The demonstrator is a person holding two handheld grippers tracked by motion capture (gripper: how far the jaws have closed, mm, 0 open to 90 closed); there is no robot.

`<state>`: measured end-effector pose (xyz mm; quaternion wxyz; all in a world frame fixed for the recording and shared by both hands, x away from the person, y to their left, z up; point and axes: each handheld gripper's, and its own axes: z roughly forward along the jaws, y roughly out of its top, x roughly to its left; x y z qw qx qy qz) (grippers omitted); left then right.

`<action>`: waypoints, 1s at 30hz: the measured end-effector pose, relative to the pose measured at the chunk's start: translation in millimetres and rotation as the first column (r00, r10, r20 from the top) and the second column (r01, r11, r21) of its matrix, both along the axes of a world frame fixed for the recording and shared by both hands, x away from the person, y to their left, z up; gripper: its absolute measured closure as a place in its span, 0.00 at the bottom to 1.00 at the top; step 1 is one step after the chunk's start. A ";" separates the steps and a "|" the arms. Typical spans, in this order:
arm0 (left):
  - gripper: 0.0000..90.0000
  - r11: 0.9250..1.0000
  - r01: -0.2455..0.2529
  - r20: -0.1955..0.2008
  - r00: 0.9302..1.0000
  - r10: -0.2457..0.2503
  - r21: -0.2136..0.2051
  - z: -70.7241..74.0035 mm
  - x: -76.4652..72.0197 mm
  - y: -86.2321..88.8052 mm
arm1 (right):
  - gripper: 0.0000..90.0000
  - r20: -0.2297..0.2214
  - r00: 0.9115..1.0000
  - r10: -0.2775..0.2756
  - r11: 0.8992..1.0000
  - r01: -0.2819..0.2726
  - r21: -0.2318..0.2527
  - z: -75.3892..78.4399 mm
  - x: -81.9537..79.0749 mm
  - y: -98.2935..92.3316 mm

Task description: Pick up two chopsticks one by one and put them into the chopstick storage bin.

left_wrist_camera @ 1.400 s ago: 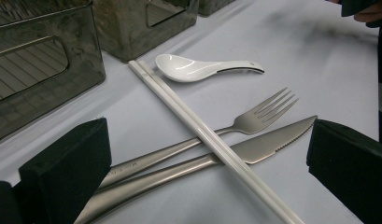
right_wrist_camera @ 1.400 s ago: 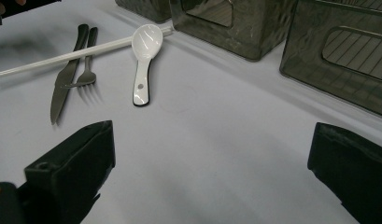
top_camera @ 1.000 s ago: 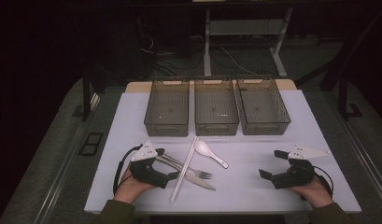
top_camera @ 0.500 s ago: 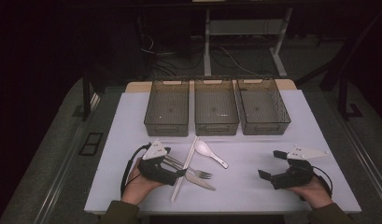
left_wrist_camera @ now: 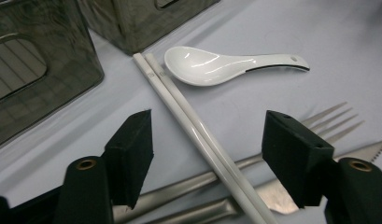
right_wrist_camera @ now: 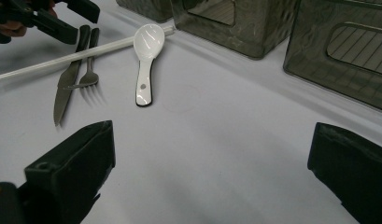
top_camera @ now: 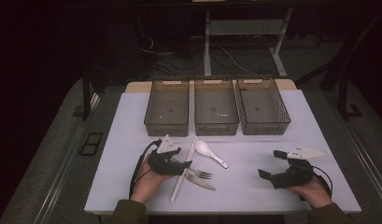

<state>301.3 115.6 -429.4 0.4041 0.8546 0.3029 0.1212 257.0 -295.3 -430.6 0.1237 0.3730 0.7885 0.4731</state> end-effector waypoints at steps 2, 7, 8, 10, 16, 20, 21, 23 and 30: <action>0.43 1.000 -0.006 0.000 1.000 0.006 0.009 -0.9 2.5 -4.1 | 0.01 0.000 1.000 -0.001 1.000 0.001 0.001 0.1 -0.2 -0.2; 0.48 0.999 -0.017 -0.017 1.000 0.017 0.041 -5.1 9.1 -10.9 | 0.01 0.000 1.000 -0.006 1.000 0.006 0.002 0.1 0.2 -0.5; 0.49 0.999 -0.017 -0.023 1.000 0.018 0.045 -6.0 9.6 -11.8 | 0.01 -0.001 1.000 -0.005 1.000 0.005 0.003 0.1 0.3 -0.5; 0.52 0.998 -0.019 -0.031 0.999 0.021 0.056 -7.8 10.5 -13.5 | 0.01 -0.001 1.000 -0.005 1.000 0.005 0.003 0.1 0.4 -0.5; 0.57 0.996 -0.011 -0.050 0.999 0.016 0.089 -11.8 10.4 -18.0 | 0.01 0.001 1.000 -0.008 1.000 0.008 0.002 0.3 0.2 -0.6; 0.63 0.995 -0.002 -0.051 0.999 0.007 0.096 -13.2 10.8 -18.9 | 0.01 0.000 1.000 -0.009 1.000 0.009 0.002 0.4 0.1 -0.6; 0.65 0.995 -0.003 -0.052 0.999 0.008 0.097 -13.1 10.9 -18.6 | 0.01 0.000 1.000 -0.009 1.000 0.009 0.003 0.5 -0.1 -0.7; 0.68 0.995 0.002 -0.058 0.998 0.004 0.101 -13.2 10.8 -18.0 | 0.01 -0.002 1.000 -0.009 1.000 0.009 0.004 0.6 -0.2 -0.8; 0.72 0.992 -0.001 -0.051 0.999 0.008 0.123 -12.6 11.6 -15.7 | 0.01 -0.002 1.000 -0.006 1.000 0.006 0.004 0.8 -0.4 -0.9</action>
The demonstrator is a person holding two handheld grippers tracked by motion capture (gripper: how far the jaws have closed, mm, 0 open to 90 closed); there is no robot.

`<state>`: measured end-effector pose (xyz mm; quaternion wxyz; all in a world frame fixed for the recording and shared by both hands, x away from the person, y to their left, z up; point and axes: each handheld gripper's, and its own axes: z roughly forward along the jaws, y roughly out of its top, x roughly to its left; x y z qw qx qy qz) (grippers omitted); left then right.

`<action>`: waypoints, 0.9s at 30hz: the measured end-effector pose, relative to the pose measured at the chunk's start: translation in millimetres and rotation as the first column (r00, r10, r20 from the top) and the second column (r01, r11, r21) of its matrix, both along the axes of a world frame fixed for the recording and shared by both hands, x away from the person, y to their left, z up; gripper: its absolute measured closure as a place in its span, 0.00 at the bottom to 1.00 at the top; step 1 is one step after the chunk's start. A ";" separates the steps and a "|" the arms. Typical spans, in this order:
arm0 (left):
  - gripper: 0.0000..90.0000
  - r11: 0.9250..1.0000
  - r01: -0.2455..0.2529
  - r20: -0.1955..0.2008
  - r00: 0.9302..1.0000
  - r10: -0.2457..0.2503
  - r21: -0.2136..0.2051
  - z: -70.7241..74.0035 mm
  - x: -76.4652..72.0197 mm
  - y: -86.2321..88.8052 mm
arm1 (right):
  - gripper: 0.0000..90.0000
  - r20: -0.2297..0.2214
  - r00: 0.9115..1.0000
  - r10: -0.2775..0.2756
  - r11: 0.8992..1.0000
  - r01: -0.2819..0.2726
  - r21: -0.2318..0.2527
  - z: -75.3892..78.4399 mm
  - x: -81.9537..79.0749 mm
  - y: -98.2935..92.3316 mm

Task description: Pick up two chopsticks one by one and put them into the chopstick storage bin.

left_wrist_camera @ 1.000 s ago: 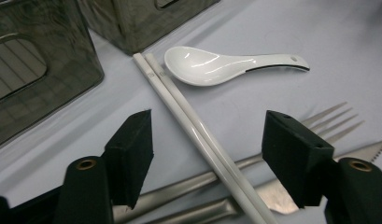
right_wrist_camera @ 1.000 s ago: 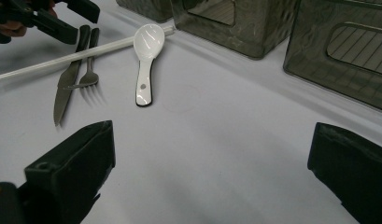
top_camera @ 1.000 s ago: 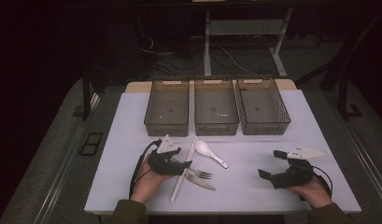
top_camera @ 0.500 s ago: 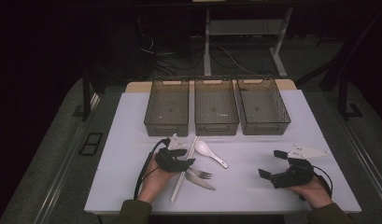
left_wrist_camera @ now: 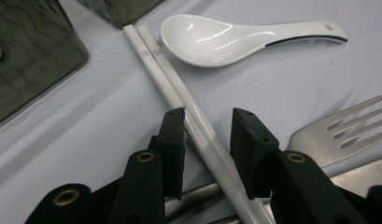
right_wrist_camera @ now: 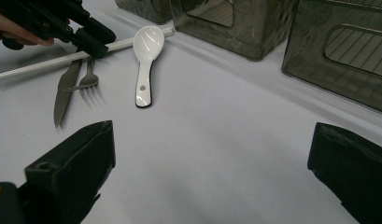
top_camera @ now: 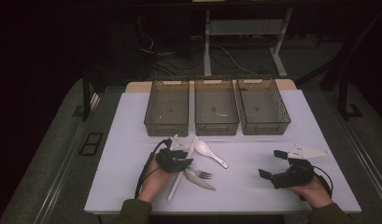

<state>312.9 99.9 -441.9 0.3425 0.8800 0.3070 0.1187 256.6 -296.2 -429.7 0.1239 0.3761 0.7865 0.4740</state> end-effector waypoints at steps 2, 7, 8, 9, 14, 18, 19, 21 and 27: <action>0.73 1.000 0.002 0.000 1.000 -0.002 0.002 0.1 0.5 1.0 | 0.01 0.000 1.000 0.001 1.000 -0.001 0.000 0.0 0.0 0.0; 0.74 1.000 0.003 0.003 1.000 -0.003 0.020 0.7 2.3 4.8 | 0.01 0.001 1.000 0.001 1.000 -0.001 0.001 0.1 -0.1 -0.1; 0.75 0.999 0.005 0.006 1.000 -0.005 0.032 0.8 3.4 6.4 | 0.01 0.001 1.000 0.002 1.000 -0.002 0.001 0.1 -0.2 -0.2; 0.75 0.999 0.003 0.008 1.000 -0.003 0.036 0.5 3.7 7.0 | 0.01 0.001 1.000 0.003 1.000 -0.003 0.001 0.1 -0.2 -0.2; 0.75 0.999 -0.003 0.012 1.000 0.002 0.043 0.9 6.3 12.4 | 0.01 0.002 1.000 0.006 1.000 -0.006 0.000 0.1 -0.3 -0.1; 0.75 0.999 -0.021 0.013 1.000 0.020 0.041 1.7 8.9 18.6 | 0.01 0.000 1.000 0.005 1.000 -0.005 0.001 0.1 -0.5 0.2; 0.76 0.999 -0.025 0.013 1.000 0.024 0.040 1.7 9.6 20.1 | 0.01 0.000 1.000 0.006 1.000 -0.006 0.000 0.1 -0.5 0.1; 0.77 0.999 -0.026 0.016 1.000 0.026 0.047 1.8 10.4 21.7 | 0.01 0.001 1.000 0.008 1.000 -0.008 0.000 0.2 -0.4 0.0; 0.79 0.998 -0.033 0.015 0.999 0.032 0.050 1.2 12.8 27.1 | 0.01 0.005 1.000 0.009 1.000 -0.009 0.000 0.2 -0.5 0.1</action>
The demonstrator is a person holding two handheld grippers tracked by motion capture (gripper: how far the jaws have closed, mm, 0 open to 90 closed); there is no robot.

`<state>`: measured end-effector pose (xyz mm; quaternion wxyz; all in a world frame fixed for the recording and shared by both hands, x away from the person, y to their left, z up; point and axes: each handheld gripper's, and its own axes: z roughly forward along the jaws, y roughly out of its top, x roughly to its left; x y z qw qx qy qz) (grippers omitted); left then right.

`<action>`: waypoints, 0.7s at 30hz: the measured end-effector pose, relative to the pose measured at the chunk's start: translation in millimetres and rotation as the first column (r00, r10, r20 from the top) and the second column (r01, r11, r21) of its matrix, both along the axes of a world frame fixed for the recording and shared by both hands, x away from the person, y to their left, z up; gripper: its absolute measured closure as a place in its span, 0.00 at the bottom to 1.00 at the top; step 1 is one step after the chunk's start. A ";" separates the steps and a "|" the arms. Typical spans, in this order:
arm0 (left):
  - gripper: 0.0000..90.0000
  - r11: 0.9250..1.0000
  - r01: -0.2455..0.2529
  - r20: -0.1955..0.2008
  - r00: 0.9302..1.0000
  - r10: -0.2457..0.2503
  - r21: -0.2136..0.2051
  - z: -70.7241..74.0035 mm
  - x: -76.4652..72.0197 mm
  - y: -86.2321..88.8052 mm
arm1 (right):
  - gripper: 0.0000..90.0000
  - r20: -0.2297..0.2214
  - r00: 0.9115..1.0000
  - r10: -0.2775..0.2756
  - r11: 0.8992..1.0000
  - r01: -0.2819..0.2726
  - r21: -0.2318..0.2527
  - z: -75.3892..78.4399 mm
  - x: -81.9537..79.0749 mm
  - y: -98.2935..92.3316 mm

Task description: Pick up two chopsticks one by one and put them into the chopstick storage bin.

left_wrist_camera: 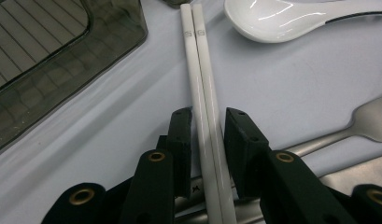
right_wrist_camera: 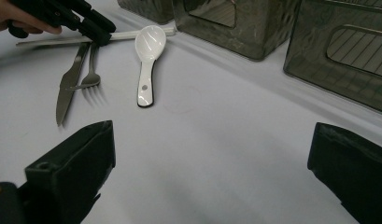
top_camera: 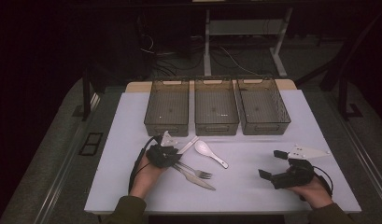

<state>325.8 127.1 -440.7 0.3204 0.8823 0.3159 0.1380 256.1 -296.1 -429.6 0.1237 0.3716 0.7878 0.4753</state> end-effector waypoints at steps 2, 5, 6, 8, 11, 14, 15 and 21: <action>0.77 1.000 0.000 0.002 1.000 0.000 -0.005 0.0 -0.1 0.0 | 0.01 -0.001 1.000 0.000 1.000 0.000 0.000 0.0 0.0 -0.1; 0.74 0.999 -0.013 0.019 1.000 0.014 -0.047 5.0 -1.6 2.3 | 0.01 0.000 1.000 0.000 1.000 0.000 0.001 0.2 -0.2 -0.4; 0.74 0.998 -0.016 0.020 1.000 0.017 -0.059 7.2 -2.2 3.4 | 0.01 0.000 1.000 0.000 1.000 0.000 0.002 0.4 -0.3 -0.5; 0.75 0.997 -0.014 0.022 1.000 0.015 -0.074 9.1 -2.8 4.7 | 0.01 0.000 1.000 0.000 1.000 0.000 0.003 0.5 -0.3 -0.8; 0.79 0.995 0.005 0.019 1.000 -0.003 -0.096 13.5 -7.3 9.9 | 0.01 0.000 1.000 -0.002 1.000 0.002 0.004 0.9 -0.7 -1.1; 0.83 0.994 0.014 0.004 1.000 -0.013 -0.105 12.6 -10.4 15.4 | 0.01 0.000 1.000 -0.002 1.000 0.002 0.005 1.1 -1.1 -1.2; 0.84 0.994 0.015 0.000 1.000 -0.016 -0.106 11.9 -11.2 17.2 | 0.01 -0.001 1.000 -0.001 1.000 0.001 0.005 1.1 -1.2 -1.2; 0.85 0.994 0.028 -0.013 0.999 -0.030 -0.109 8.4 -11.7 17.8 | 0.01 -0.001 1.000 -0.001 1.000 0.001 0.003 1.1 -1.2 -1.0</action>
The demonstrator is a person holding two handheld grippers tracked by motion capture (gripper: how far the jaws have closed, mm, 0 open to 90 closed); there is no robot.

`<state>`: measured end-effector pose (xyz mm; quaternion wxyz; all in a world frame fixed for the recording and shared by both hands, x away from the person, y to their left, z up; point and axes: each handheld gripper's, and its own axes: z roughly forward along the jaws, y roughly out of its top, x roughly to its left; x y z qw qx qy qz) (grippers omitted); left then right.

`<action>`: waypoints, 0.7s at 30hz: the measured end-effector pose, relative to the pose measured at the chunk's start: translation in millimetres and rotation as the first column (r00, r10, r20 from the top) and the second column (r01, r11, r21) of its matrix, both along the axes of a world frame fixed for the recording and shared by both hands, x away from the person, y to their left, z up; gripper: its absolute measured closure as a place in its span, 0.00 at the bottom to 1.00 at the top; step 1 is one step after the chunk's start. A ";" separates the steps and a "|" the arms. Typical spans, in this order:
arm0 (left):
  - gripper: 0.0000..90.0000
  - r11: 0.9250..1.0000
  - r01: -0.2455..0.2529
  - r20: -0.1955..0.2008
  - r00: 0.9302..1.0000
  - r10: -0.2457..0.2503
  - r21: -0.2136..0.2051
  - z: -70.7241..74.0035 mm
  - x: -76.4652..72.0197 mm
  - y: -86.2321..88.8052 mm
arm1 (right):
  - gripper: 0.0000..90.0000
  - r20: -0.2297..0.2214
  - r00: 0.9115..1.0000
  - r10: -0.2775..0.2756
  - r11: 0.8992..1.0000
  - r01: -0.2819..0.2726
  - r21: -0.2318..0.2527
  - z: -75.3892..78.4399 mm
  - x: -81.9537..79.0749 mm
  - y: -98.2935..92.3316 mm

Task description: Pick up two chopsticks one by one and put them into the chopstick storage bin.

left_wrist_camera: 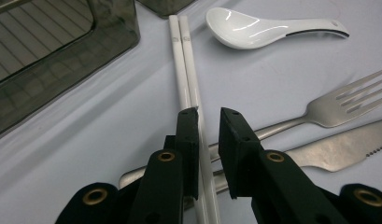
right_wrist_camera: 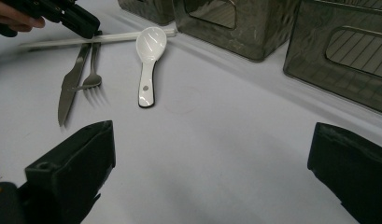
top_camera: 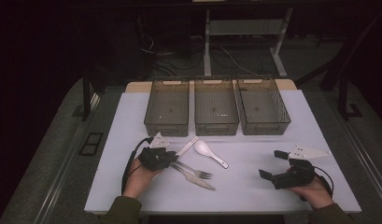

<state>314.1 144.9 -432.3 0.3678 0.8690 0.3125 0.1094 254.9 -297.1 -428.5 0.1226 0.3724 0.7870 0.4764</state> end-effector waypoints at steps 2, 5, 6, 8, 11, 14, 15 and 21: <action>0.85 1.000 0.003 0.005 1.000 -0.003 -0.002 -0.7 2.2 -3.5 | 0.01 0.000 1.000 0.000 1.000 0.000 -0.001 -0.2 0.1 0.1; 0.85 1.000 0.005 0.009 1.000 -0.005 0.000 -1.6 4.9 -8.5 | 0.01 0.001 1.000 -0.001 1.000 0.001 -0.001 -0.3 0.5 0.1; 0.86 1.000 0.010 0.014 1.000 -0.010 0.006 -2.8 7.4 -13.5 | 0.01 0.002 1.000 -0.001 1.000 0.001 -0.002 -0.3 0.5 0.1; 0.86 1.000 0.015 0.015 1.000 -0.015 0.010 -4.1 7.8 -17.2 | 0.01 0.000 1.000 -0.002 1.000 0.002 -0.001 -0.3 0.4 0.1; 0.86 1.000 0.009 0.021 1.000 -0.010 0.021 -3.8 7.1 -18.9 | 0.01 -0.001 1.000 -0.001 1.000 0.001 0.000 -0.5 0.7 0.0; 0.86 1.000 -0.001 0.027 1.000 0.000 0.024 -3.9 7.8 -18.0 | 0.01 -0.001 1.000 -0.001 1.000 0.001 0.000 -0.4 0.7 0.1; 0.86 1.000 -0.006 0.027 1.000 0.005 0.025 -4.3 8.2 -17.8 | 0.01 -0.001 1.000 0.000 1.000 0.000 0.000 -0.4 0.7 0.2; 0.86 0.999 -0.003 0.024 1.000 0.002 0.037 -6.8 9.7 -18.5 | 0.01 0.000 1.000 0.000 1.000 0.000 0.000 -0.5 0.9 0.2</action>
